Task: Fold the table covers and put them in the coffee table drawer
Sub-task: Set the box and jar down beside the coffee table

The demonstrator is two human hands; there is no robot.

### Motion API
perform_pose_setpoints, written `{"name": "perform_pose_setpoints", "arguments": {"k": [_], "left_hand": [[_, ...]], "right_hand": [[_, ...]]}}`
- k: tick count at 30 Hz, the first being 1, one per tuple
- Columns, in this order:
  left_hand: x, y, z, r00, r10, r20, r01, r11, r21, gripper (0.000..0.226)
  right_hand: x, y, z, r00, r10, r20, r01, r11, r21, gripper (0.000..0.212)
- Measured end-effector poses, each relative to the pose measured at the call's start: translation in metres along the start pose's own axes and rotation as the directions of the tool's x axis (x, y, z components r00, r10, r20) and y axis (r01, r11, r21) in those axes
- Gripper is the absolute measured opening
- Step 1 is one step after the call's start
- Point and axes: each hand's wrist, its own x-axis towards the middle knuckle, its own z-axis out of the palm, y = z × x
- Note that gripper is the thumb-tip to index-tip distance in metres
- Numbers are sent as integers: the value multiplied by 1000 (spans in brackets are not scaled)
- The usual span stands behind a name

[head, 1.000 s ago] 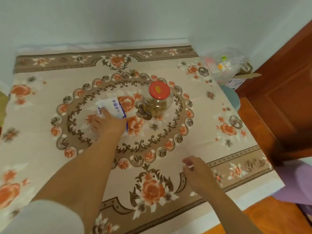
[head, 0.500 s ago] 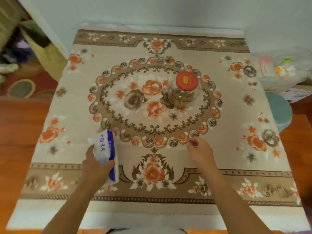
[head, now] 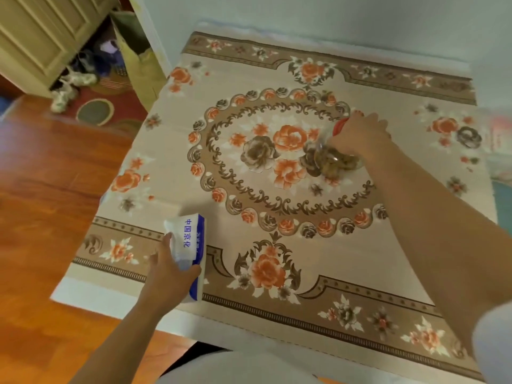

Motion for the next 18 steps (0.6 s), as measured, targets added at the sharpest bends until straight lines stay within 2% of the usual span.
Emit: {"name": "perform_pose_setpoints", "arguments": {"k": [3, 6, 9, 11, 15, 18], "left_hand": [[-1, -6, -3, 1000, 3, 26, -3, 1000, 14, 101], [0, -10, -1, 998, 48, 50, -48, 999, -3, 99], [1, -11, 1, 987, 123, 105, -126, 992, 18, 98], [3, -6, 1, 962, 198, 188, -206, 978, 24, 99], [16, 10, 2, 838, 353, 415, -411, 910, 55, 104], [30, 15, -3, 668, 444, 596, -605, 791, 89, 104]], "right_hand": [[-11, 5, 6, 997, 59, -48, -50, 986, 160, 104], [-53, 22, 21, 983, 106, -151, -56, 950, 307, 95], [-127, 37, 40, 945, 231, -231, -77, 844, 530, 91], [-184, 44, 55, 922, 326, -212, -131, 774, 620, 86], [-293, 51, 79, 878, 464, -118, -287, 707, 646, 78], [-369, 40, 105, 797, 592, -119, -420, 685, 595, 80]]}}
